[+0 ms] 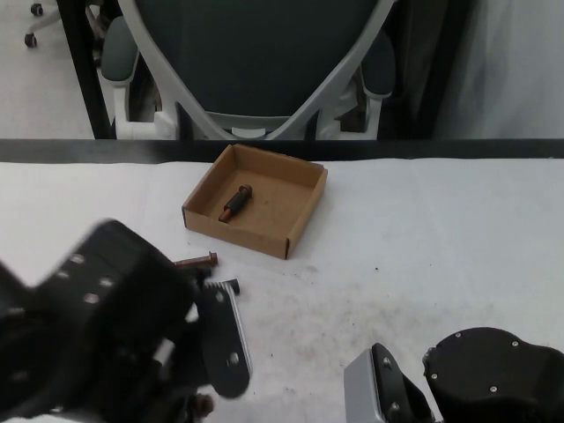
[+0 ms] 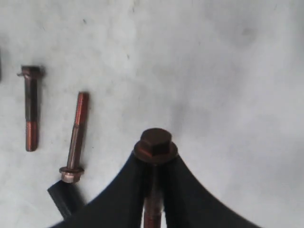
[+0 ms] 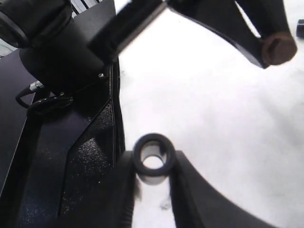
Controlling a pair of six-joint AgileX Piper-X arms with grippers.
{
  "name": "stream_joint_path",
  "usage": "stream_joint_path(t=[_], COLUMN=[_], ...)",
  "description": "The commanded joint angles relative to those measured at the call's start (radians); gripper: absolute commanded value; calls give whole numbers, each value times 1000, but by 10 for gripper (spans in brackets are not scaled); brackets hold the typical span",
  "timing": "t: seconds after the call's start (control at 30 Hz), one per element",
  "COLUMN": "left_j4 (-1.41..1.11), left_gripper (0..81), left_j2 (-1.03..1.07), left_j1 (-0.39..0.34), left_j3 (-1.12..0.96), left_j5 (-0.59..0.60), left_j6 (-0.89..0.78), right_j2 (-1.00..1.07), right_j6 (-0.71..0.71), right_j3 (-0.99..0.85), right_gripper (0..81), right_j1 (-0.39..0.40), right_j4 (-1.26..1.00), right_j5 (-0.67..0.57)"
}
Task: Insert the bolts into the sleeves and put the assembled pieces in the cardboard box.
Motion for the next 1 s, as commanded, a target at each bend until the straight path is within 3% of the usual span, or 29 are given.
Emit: stream_joint_path(t=[0.0,0.23,0.47,0.97], left_j4=[-9,-87,-294,-847], left_gripper=[8,8,8,8], left_j2=[-125,-337,-494,-587], left_j1=[-11,-80,-142,-144], left_j3=[-6,45,182,420], left_j5=[129,135,104,122], left_j6=[-109,-237,-429,-718], right_j2=[-7,-7,-7,-10], right_j6=[0,-8,-46,-98], right_j3=[-1,-1,-1,-1], right_gripper=[2,2,2,2], right_j1=[-1,4,60,71], right_j4=[-7,27,42,108], right_j5=[-12,16,109,323])
